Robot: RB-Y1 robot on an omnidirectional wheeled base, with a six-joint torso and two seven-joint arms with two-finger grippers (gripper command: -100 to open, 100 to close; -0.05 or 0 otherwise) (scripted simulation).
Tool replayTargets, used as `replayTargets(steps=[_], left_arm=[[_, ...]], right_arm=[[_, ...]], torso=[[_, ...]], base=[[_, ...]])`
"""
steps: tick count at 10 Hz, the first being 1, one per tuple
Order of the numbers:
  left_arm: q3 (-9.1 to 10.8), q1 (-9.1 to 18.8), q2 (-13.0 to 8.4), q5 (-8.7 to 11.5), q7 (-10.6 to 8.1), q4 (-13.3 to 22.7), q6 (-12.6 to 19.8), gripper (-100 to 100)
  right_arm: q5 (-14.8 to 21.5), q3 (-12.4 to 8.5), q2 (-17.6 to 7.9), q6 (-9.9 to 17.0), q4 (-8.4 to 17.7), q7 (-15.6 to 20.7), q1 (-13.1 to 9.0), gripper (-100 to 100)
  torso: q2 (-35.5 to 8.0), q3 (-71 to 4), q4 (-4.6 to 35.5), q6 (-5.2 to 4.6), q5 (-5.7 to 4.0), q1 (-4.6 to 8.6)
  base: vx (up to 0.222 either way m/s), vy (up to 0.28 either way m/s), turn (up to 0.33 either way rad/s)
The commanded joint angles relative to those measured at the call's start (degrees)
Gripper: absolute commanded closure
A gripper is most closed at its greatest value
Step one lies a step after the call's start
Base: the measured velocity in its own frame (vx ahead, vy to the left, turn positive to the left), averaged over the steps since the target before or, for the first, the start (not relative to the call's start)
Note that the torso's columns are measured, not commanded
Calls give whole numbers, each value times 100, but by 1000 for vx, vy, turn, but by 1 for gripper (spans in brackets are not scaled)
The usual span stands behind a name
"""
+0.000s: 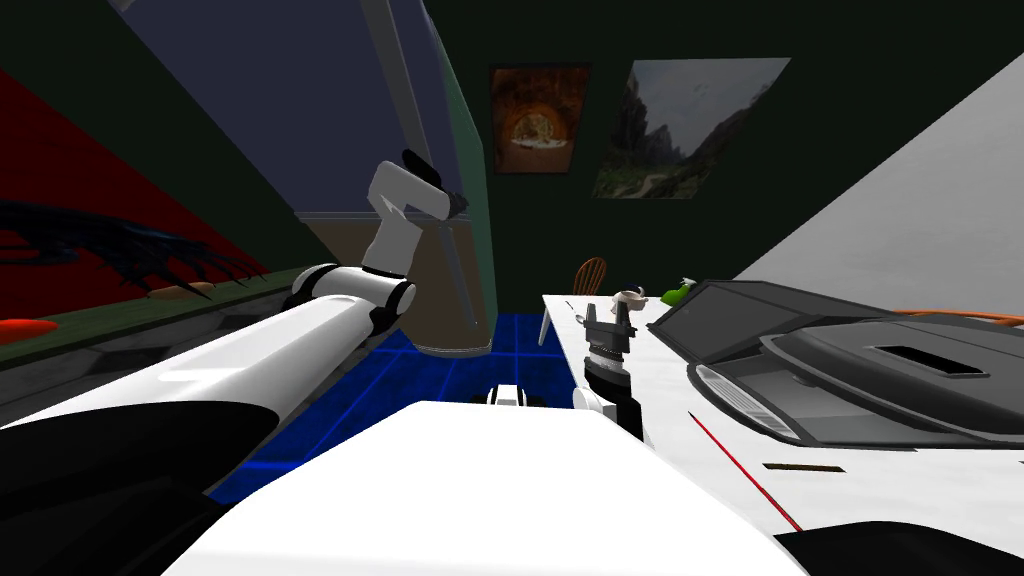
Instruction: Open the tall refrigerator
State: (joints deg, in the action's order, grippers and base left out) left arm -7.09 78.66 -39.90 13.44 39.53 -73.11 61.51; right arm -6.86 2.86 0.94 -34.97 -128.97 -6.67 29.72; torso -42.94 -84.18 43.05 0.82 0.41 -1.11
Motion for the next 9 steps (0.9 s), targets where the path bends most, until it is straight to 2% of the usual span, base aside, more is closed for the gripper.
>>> replayTargets(steps=[1, 2, 3, 4, 5, 6, 7, 8, 9], left_arm=[[0, 279, -150, -3, 58, 313, 30, -100], [0, 279, -150, -3, 58, 313, 30, -100], [-51, 209, -36, 54, 46, 290, 71, -100], [-101, 284, -45, 83, 103, 225, 226, -100], [-107, 207, 12, 83, 56, 276, 176, -100], [-119, 205, 26, 90, 60, 275, 201, 100], [-407, -95, -259, -108, -229, 463, -79, 100], [-454, -219, -410, -108, -394, 463, -235, 100], [-454, -219, -567, -108, -586, 463, -408, 100]], right_arm=[[0, 0, 0, 0, 0, 0, 0, 0], [0, 0, 0, 0, 0, 0, 0, 0], [0, 0, 0, 0, 0, 0, 0, 0], [0, 0, 0, 0, 1, 0, 0, 0], [0, 0, 0, 0, 0, 0, 1, 0], [0, 0, 0, 0, 0, 0, 1, 0], [0, -1, -1, 0, 0, 0, 1, 0], [0, 1, 0, 1, 0, 0, -3, 0], [0, 0, 0, 1, 0, 0, -2, 0]], torso=[[2, -3, 4, -2, -3, -1], [-3, 0, 14, 8, -2, -3], [-11, 7, 15, 10, 0, -5], [1, 1, -12, -20, -8, 19], [44, -28, -21, -47, -37, 72], [45, -30, -44, -58, -40, 92], [38, -23, -50, -77, -46, 106], [13, -8, -58, -90, -47, 123], [20, -9, -55, -79, -49, 128]], base=[[-38, -12, 6], [-24, -15, 7], [-2, -23, -39], [94, -51, -102], [61, -26, -33], [5, -5, 10], [-123, -4, -323], [-155, -25, -193], [-72, -27, 29]])
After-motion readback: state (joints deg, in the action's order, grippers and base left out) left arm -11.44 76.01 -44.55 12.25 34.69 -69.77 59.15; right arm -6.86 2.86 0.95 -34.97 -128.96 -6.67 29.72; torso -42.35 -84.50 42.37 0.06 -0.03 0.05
